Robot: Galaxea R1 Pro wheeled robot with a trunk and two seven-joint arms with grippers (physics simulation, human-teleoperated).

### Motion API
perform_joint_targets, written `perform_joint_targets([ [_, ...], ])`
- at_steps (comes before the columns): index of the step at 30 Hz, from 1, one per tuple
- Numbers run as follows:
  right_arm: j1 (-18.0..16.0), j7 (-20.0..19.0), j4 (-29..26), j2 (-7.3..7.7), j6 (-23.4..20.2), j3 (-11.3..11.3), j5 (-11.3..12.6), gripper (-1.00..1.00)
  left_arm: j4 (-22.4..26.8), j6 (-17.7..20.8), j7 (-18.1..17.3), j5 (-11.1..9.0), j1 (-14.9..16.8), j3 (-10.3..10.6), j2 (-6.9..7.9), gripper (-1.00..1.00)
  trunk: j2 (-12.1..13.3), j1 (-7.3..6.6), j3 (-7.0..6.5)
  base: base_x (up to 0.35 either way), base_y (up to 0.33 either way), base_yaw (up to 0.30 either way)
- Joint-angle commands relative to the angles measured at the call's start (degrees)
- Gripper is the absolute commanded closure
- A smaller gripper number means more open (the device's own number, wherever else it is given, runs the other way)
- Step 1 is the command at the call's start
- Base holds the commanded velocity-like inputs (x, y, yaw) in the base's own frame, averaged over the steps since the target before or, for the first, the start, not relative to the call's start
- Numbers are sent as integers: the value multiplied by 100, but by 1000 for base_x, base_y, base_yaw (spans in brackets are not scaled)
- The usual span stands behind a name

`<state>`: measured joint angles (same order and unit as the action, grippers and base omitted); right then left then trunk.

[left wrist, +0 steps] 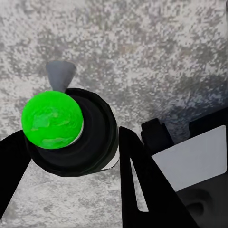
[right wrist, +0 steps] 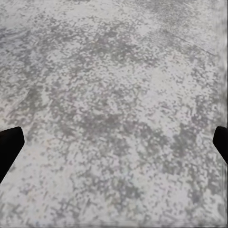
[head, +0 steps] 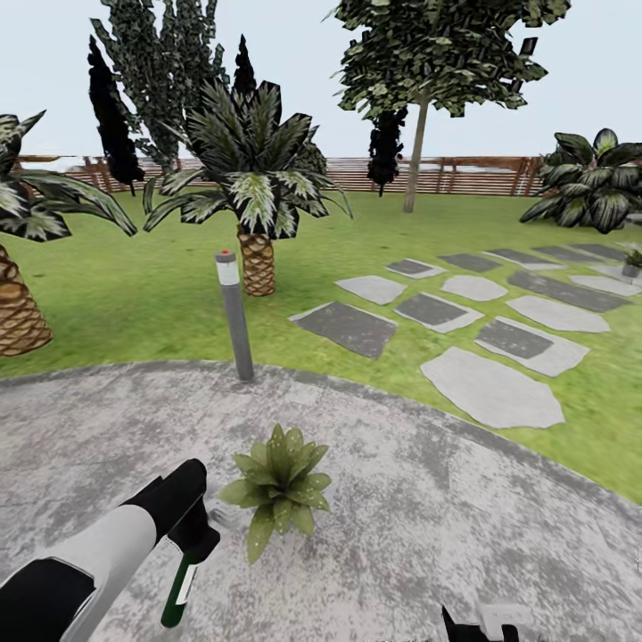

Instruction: Pick up the pesticide atomizer in the garden and spray insectifuge to fully cover both potted plants in the garden.

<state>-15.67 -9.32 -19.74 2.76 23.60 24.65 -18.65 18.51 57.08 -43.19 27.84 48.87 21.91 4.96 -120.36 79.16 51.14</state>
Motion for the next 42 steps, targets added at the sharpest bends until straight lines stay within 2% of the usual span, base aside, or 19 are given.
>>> perform_joint_targets([
  [1,-6,-44,5,-3,21,49,-25,-100,15,14,-60,53,-1,12,5,100,-2,-1,5,4,17,-297],
  [6,-6,-44,6,-3,21,49,-25,-100,14,22,-59,55,-1,12,7,100,-2,-1,5,1,3,-285],
  [11,-7,-44,5,-3,21,36,-29,-100,13,6,-47,56,-3,23,14,100,-2,-1,5,-152,119,-60],
  [17,-6,-44,5,-3,21,40,-34,-100,20,28,-40,59,5,6,24,100,-2,-1,5,-208,241,-2],
  [27,-8,-44,4,-3,21,57,-25,-100,21,40,-41,55,60,-11,40,100,-2,-1,5,-8,304,-17],
  [42,-7,-44,5,-3,21,58,-25,-100,27,40,-41,38,87,-20,3,100,-2,-1,5,64,312,-279],
])
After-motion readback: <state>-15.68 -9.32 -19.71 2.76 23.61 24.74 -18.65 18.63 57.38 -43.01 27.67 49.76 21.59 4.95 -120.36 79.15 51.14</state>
